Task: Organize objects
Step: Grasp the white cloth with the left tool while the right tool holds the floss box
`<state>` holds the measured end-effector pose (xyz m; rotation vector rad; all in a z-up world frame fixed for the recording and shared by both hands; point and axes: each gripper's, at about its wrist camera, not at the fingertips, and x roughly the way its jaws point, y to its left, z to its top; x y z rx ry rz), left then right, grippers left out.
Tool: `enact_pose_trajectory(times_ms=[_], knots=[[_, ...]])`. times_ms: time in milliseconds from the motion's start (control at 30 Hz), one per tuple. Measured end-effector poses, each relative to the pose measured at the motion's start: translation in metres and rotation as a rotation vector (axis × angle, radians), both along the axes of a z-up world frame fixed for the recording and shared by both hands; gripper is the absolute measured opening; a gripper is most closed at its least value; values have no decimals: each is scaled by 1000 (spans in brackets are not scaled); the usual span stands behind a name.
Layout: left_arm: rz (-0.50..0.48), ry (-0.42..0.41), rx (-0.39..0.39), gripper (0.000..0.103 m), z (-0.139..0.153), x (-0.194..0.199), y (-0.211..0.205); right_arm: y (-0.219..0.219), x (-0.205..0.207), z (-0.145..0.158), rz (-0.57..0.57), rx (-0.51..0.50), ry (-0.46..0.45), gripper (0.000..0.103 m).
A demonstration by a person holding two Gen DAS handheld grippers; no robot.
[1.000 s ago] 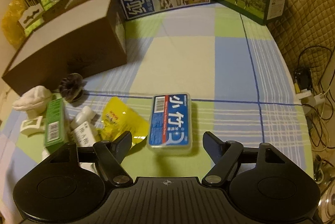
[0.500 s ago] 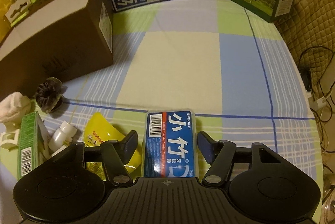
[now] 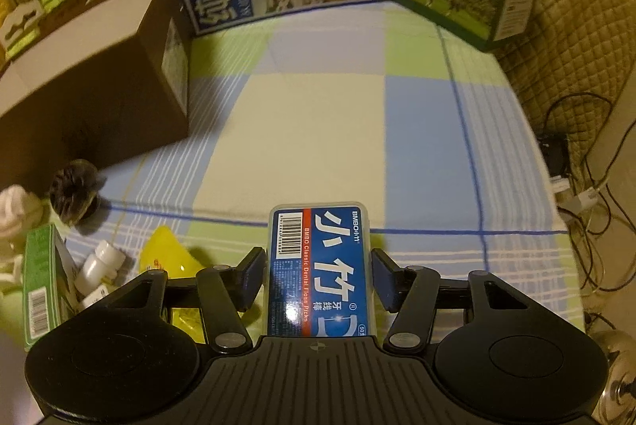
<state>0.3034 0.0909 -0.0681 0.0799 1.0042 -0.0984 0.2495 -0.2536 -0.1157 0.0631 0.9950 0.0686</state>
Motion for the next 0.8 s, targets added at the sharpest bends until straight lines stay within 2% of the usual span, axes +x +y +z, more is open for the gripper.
enact_pose_trajectory(times_ms=[200,400,500,600,633,667,800], knots=[[-15,49,-12,95,-19,39,-5,-11,-8,9,-64,8,-15,54],[-28,123,-15,83,-41,65,-7,-24,-19,11,-122,16,-14,54],[-40,138,-33,81,-45,68,-6,-30,-25,11,-147,22,-11,54],[-67,150,-66,63,-47,68,-8,-33,-29,13,-165,19,-11,54],[-80,151,-82,52,-47,68,-10,-34,-30,13,-168,19,-12,54],[-87,148,-91,46,-46,67,-11,-34,-31,14,-169,21,-13,54],[-118,119,-84,36,-41,59,-17,-29,-33,17,-163,32,-24,54]])
